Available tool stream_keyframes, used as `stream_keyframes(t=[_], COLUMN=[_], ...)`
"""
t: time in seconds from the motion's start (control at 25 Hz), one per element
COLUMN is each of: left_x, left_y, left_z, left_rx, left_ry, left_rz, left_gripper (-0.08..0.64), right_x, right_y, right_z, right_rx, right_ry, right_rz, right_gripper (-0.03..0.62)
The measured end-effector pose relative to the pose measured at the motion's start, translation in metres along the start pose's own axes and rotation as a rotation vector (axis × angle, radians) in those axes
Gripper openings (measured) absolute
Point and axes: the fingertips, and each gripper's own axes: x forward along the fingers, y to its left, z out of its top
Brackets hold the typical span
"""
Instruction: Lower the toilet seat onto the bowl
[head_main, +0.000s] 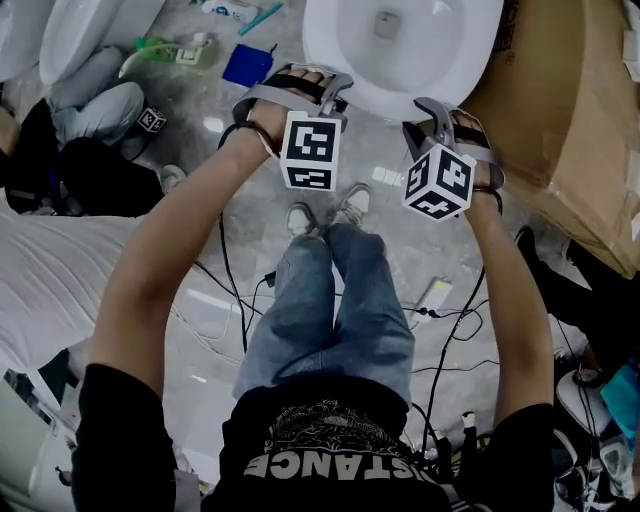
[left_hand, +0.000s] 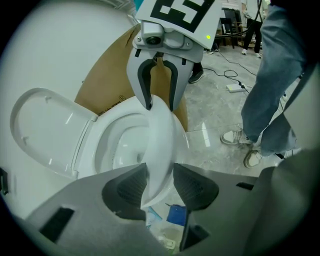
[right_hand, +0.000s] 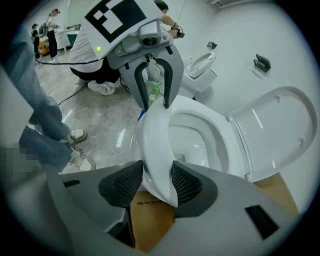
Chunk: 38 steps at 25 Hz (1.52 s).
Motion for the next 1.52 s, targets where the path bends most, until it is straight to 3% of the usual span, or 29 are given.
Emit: stream_keyframes(t=[0.28, 0.48, 0.72, 0.96, 1.16, 1.52], left_x=[0.016, 0.018, 0.003, -0.039, -0.084, -0.191], left_y=[-0.010, -0.010, -0.009, 0.004, 0.023, 0.063], left_z=[-0.005, -0.005, -0.002, 0.009, 0.024, 0.066], left_rx=[0.003, -0.023, -0.116, -0.265, -0.452, -0.690], left_ry=[0.030, 0.021, 0.001, -0.058, -0.106, -0.266], left_rz=[-0.033, -0.031, -0.042, -0.043, -0.020, 0.044], left_gripper=[0.169, 0.169, 0.150, 0.131, 0.094, 0.064], right_x=[0.016, 0.018, 0.005, -0.034, -0.082, -0.186], right_y=[0.008, 0.008, 0.004, -0.003, -0.014, -0.040], right_z=[-0.003, -0.004, 0.002, 0.025, 0.049, 0.088], right_rx=[0.063, 0.089, 0.254, 0.376, 0.463, 0.675], right_ry=[0.011, 0.004, -0.026, -0.069, -0.112, -0.201], right_rz=[0.081, 0.071, 0.062, 0.032, -0.014, -0.094], right_gripper=[0.184, 0.184, 0.159, 0.111, 0.076, 0.052])
